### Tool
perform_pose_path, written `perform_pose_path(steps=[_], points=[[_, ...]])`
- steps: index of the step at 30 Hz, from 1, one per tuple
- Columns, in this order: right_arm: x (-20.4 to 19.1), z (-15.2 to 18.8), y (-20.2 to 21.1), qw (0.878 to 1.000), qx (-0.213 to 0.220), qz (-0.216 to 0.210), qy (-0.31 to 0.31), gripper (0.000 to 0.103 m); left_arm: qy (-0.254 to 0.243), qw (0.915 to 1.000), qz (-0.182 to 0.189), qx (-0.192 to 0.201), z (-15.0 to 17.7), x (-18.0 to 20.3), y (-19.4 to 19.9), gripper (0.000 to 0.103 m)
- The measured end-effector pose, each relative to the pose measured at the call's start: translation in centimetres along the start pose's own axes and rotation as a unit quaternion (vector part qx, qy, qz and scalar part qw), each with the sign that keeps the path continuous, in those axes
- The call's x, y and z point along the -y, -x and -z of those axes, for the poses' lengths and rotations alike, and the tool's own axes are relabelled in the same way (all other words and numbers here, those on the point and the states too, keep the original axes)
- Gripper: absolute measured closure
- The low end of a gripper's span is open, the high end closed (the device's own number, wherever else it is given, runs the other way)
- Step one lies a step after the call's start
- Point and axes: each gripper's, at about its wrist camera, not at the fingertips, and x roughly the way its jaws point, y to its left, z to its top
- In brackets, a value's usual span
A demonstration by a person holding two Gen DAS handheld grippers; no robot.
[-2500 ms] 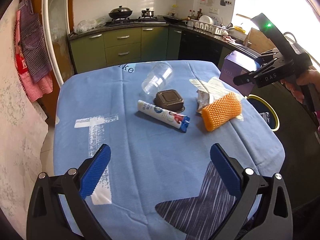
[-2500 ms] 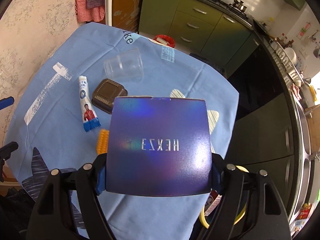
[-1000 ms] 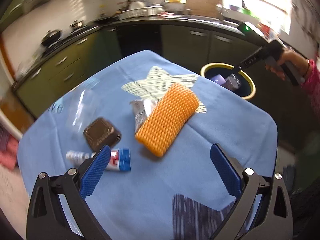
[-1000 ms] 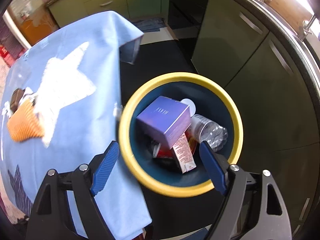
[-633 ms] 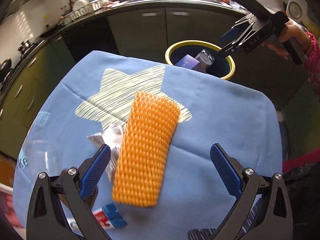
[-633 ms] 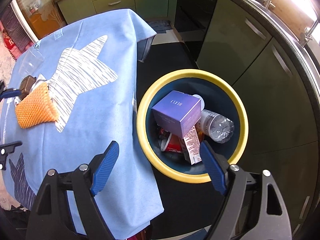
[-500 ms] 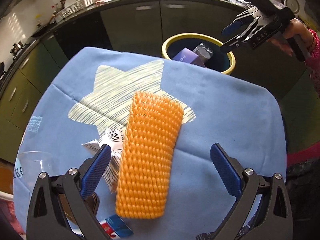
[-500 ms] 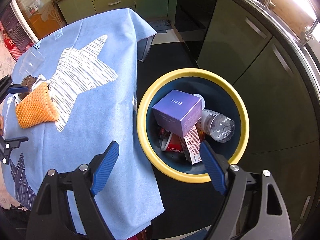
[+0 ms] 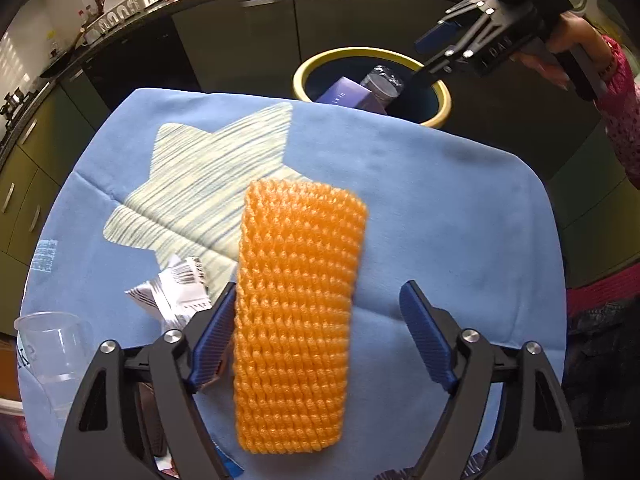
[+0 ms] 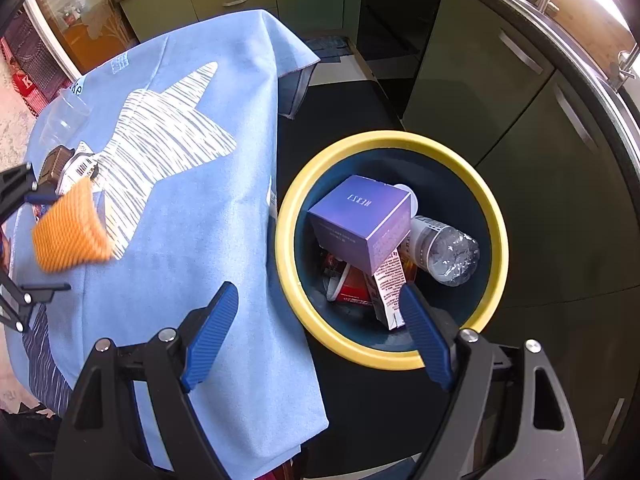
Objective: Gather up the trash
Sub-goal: 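Grasp the orange mesh sleeve with the left tool and lift it, then carry the orange mesh sleeve over the bin and open the left tool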
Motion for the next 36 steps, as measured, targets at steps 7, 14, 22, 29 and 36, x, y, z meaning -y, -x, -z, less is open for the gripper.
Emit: perform_pose_path(steps=[7, 14, 22, 29, 36], points=[[-0.6, -0.2, -0.1, 1.0, -0.004, 0.002, 0.009, 0.025, -0.001, 0.9999, 0.002, -0.016, 0.8, 2.0, -0.3, 0.036], [-1.0, -0.3, -0.1, 1.0, -0.005, 0.002, 0.016, 0.025, 0.001, 0.9992, -0.013, -0.039, 1.6, 3.4, -0.9, 0.046], [-1.0, -0.2, -0.1, 1.0, -0.005, 0.0, 0.016, 0.025, 0.03, 0.9992, 0.0, -0.027, 2.0, 3.2, 0.7, 0.072], [-0.2, 0.2, 0.1, 1.0, -0.004, 0.004, 0.01, 0.025, 0.041, 0.9991, -0.008, -0.009, 1.7, 3.9, 3.3, 0.082], [2.4, 1.6, 1.0, 1.0, -0.003, 0.023, -0.011, 0.025, 0.045, 0.9986, 0.0, 0.028, -3.4, 4.9, 6.6, 0.082]])
